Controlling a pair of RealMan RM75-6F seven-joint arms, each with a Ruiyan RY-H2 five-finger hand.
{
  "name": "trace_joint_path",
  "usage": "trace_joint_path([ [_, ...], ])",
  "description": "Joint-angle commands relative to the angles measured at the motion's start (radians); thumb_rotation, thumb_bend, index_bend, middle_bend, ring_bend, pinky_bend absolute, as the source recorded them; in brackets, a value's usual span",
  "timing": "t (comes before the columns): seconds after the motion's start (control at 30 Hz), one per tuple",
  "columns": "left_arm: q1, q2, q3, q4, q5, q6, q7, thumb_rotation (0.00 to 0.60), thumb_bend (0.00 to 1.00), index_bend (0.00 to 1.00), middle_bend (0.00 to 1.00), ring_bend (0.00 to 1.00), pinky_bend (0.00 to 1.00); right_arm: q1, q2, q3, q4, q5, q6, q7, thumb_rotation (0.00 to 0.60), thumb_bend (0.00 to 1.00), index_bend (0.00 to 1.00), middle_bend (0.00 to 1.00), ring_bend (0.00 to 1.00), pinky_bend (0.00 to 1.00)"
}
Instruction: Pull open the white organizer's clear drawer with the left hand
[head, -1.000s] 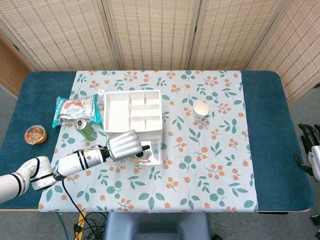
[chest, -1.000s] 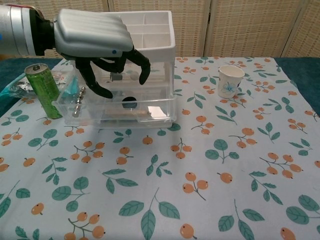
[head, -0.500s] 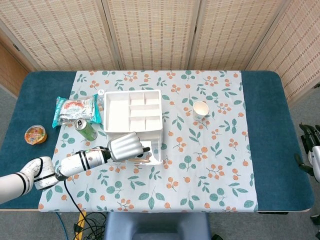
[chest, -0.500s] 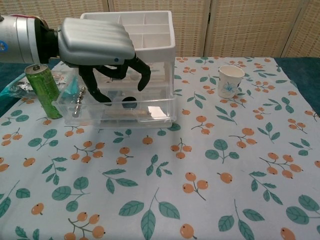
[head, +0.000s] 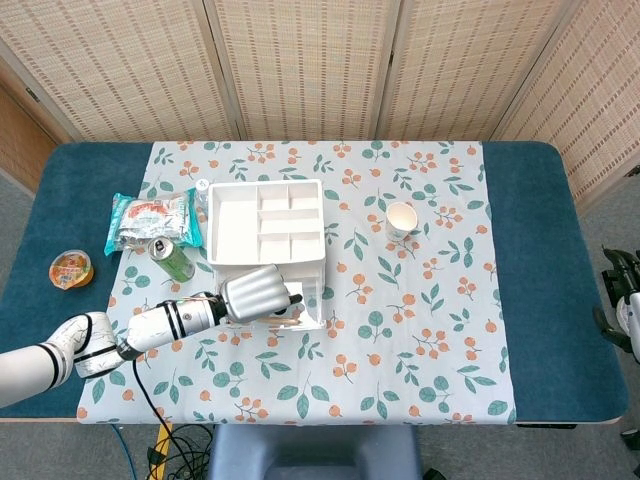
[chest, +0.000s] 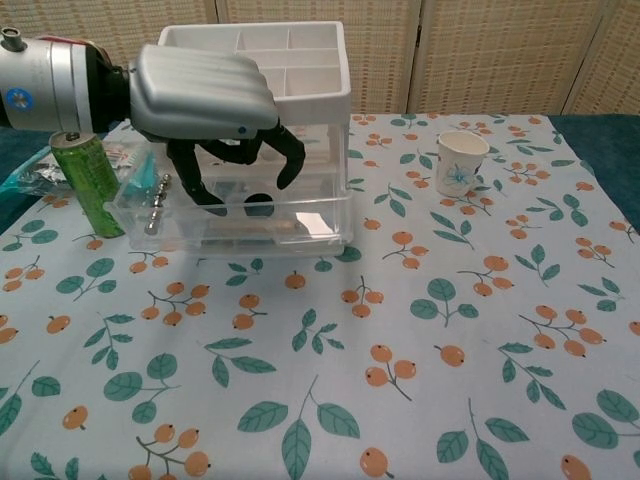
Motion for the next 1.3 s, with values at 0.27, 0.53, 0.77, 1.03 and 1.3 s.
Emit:
trace_joint_path([
  [0.27,-0.024,0.018,-0.001,-0.036,-0.019,-0.059,0.045,0.600,0.13,0.44,0.98,1.00,1.00,-0.002,-0.004,0.001,0.006,0.003,0.000,0.003,0.600,0.37,0.08,0.14,0.12,0.16],
  [0.53,-0.046,0.038,-0.019,-0.095,-0.067,-0.138,0.108,0.600,0.13,0.43,0.98,1.00,1.00,-0.006,-0.008,0.000,0.016,0.005,0.001,0.014,0.600,0.37,0.08,0.14,0.12,0.16],
  [0.77,-0.052,0.039,-0.024,-0.106,-0.087,-0.160,0.126,0.600,0.13,0.44,0.98,1.00,1.00,-0.010,-0.011,-0.001,0.024,0.006,0.003,0.024,0.600,0.37,0.08,0.14,0.12,0.16],
  [1.03,-0.051,0.039,-0.026,-0.112,-0.103,-0.169,0.143,0.600,0.16,0.44,0.98,1.00,1.00,-0.011,-0.012,0.000,0.028,0.004,0.005,0.027,0.600,0.37,0.08,0.14,0.12,0.16],
  [1.3,-0.052,0.039,-0.023,-0.114,-0.109,-0.174,0.145,0.600,0.18,0.45,0.98,1.00,1.00,-0.013,-0.011,0.001,0.027,0.005,0.006,0.026,0.600,0.37,0.08,0.14,0.12,0.16],
])
